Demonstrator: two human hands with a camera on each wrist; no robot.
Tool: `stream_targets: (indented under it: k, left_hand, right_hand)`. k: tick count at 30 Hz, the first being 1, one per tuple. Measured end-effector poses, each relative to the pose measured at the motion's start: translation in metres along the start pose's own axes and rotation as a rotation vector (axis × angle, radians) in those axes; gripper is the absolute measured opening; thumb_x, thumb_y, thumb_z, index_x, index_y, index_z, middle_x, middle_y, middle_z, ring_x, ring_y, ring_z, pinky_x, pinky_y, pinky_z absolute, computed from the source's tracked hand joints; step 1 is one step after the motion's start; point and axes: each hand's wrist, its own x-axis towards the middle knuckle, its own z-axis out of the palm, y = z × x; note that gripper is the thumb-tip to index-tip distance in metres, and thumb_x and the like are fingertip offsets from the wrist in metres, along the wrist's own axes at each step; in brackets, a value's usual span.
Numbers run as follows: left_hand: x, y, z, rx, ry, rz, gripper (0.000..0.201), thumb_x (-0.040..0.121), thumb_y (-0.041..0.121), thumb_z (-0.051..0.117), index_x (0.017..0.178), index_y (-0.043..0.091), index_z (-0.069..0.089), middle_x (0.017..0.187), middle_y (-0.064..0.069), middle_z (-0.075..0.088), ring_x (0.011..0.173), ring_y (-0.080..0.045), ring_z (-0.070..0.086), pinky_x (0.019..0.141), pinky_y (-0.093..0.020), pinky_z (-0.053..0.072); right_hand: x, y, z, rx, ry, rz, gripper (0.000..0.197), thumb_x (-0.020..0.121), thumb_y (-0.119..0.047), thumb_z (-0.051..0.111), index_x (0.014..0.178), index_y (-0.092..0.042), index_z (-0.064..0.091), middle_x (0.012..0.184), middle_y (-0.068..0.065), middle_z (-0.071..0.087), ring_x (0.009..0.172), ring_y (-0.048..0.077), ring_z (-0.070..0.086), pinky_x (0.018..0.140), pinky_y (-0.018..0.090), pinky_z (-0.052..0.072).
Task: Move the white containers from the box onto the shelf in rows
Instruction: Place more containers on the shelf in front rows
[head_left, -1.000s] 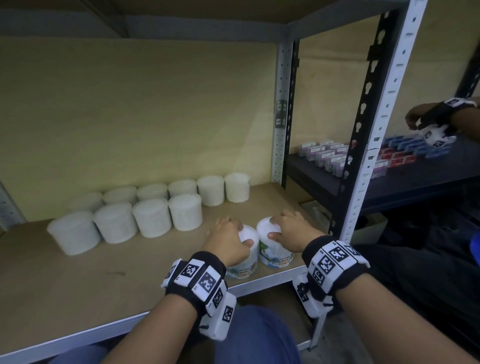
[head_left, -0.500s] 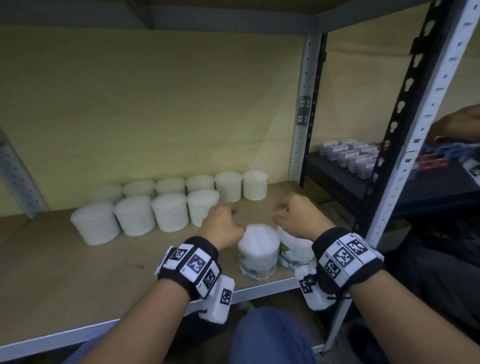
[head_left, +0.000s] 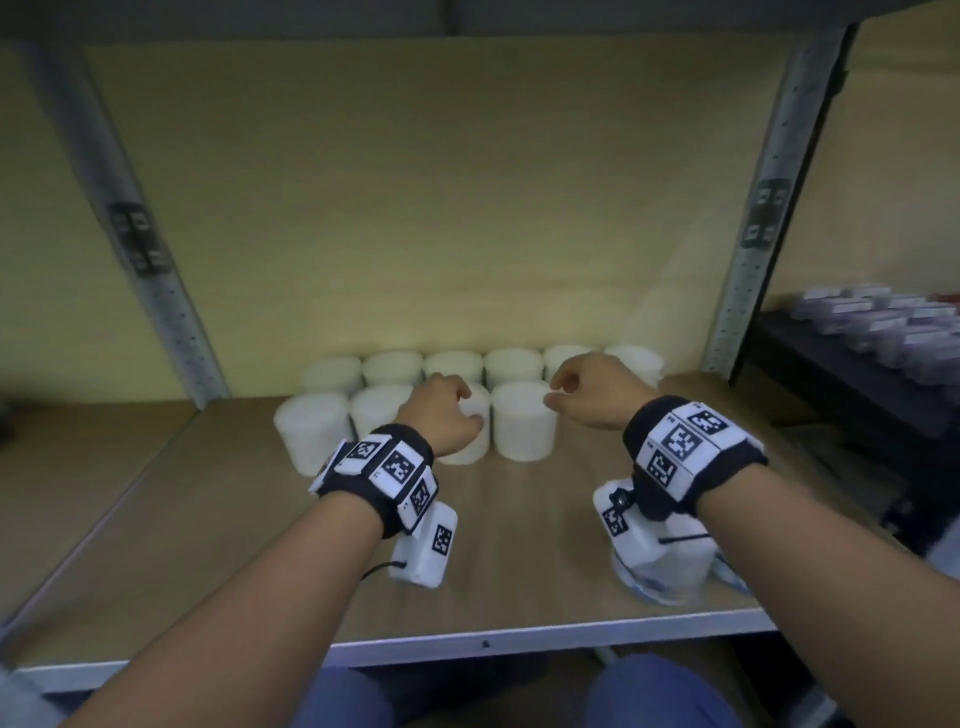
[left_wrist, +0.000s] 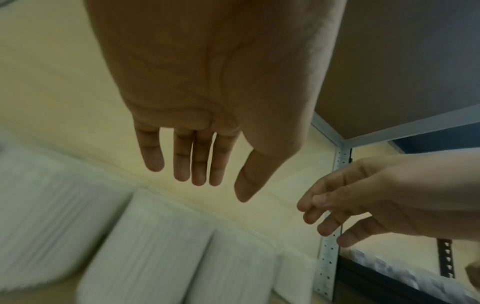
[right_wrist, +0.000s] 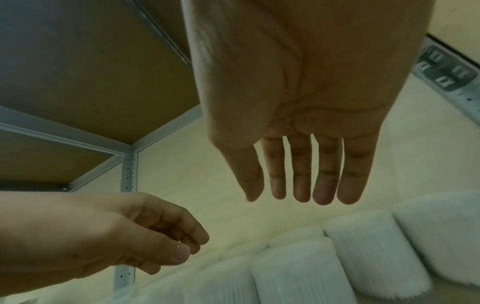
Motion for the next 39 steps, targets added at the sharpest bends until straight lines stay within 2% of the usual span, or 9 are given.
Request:
stream_targets:
  k: [3,6,12,15,20,26,36,39]
  left_hand:
    - [0.021,-0.012,-0.009,0.026,-0.004,-0.017,0.048,0.085,0.032,0.061,0.128,0.014,0.052,0.134,-0.008,0.049,0.123,-0.025,0.049,0.103,-0.040,0.043]
    - [0.041,-0.020,-0.012,0.055,-0.032,-0.017,0.050,0.086,0.032,0.060,0.132,0.014,0.049,0.137,-0.008,0.046,0.126,-0.025,0.046,0.104,-0.038,0.042]
    - [0.068,-0.023,-0.003,0.130,-0.113,0.016,0.058,0.089,0.038,0.058,0.139,0.013,0.042,0.143,-0.009,0.039,0.129,-0.026,0.044,0.102,-0.034,0.041]
    - [0.074,-0.026,0.004,0.212,-0.149,0.027,0.061,0.089,0.043,0.057,0.140,0.013,0.042,0.142,-0.010,0.040,0.129,-0.026,0.043,0.104,-0.037,0.041]
    - [0.078,-0.028,0.008,0.244,-0.126,0.050,0.058,0.088,0.044,0.058,0.136,0.014,0.046,0.138,-0.010,0.042,0.127,-0.026,0.043,0.105,-0.040,0.040]
    - [0.076,-0.025,0.009,0.252,-0.104,0.060,0.058,0.089,0.042,0.058,0.136,0.012,0.046,0.139,-0.010,0.043,0.127,-0.026,0.043,0.105,-0.035,0.039]
    - [0.076,-0.026,0.010,0.241,-0.097,0.054,0.058,0.088,0.041,0.058,0.137,0.012,0.046,0.139,-0.011,0.042,0.128,-0.027,0.042,0.107,-0.036,0.037]
    - [0.076,-0.027,0.011,0.239,-0.096,0.057,0.057,0.089,0.041,0.058,0.136,0.012,0.046,0.139,-0.011,0.042,0.128,-0.027,0.041,0.107,-0.037,0.037]
  right_hand:
    - [0.029,-0.016,0.003,-0.074,-0.063,0.018,0.043,0.089,-0.034,0.061,0.125,-0.009,0.061,0.130,0.006,0.058,0.117,0.022,0.056,0.094,0.027,0.044]
    - [0.056,-0.025,0.010,-0.166,-0.139,0.043,0.050,0.090,-0.036,0.060,0.130,-0.006,0.057,0.136,0.008,0.054,0.122,0.024,0.053,0.095,0.026,0.042]
    - [0.090,-0.024,0.034,-0.334,-0.274,0.101,0.063,0.086,-0.047,0.062,0.131,-0.003,0.054,0.134,0.012,0.056,0.121,0.027,0.056,0.103,0.034,0.047]
    - [0.098,-0.022,0.039,-0.387,-0.271,0.093,0.067,0.082,-0.048,0.066,0.132,-0.004,0.051,0.134,0.011,0.055,0.120,0.027,0.056,0.103,0.037,0.047]
    - [0.102,-0.021,0.040,-0.427,-0.274,0.084,0.067,0.082,-0.047,0.067,0.131,-0.004,0.052,0.132,0.011,0.057,0.119,0.026,0.057,0.102,0.036,0.048]
    - [0.098,-0.022,0.042,-0.452,-0.237,0.065,0.064,0.083,-0.046,0.066,0.129,-0.004,0.053,0.130,0.011,0.058,0.116,0.027,0.058,0.100,0.036,0.049]
    - [0.095,-0.024,0.039,-0.453,-0.260,0.036,0.059,0.087,-0.040,0.064,0.131,-0.002,0.053,0.132,0.013,0.057,0.119,0.027,0.057,0.101,0.034,0.048]
    - [0.094,-0.025,0.036,-0.460,-0.280,0.019,0.058,0.089,-0.034,0.063,0.136,-0.003,0.048,0.137,0.012,0.052,0.124,0.026,0.053,0.102,0.032,0.044]
